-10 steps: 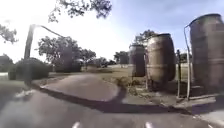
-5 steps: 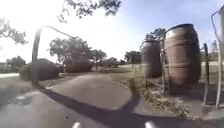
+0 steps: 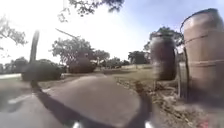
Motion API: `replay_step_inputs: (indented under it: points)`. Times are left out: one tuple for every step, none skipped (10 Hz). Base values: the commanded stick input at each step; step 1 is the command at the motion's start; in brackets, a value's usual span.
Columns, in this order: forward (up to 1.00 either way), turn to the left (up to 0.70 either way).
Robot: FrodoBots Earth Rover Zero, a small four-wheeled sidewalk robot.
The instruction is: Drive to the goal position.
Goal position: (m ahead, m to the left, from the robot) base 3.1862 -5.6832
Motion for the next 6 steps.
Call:
replay_step_inputs:
  points:
    - [1.00,-0.01]
    - [1.00,-0.01]
    - [1.00,-0.01]
    - [1.00,-0.01]
    - [1.00,0.09]
    - [1.00,0.28]
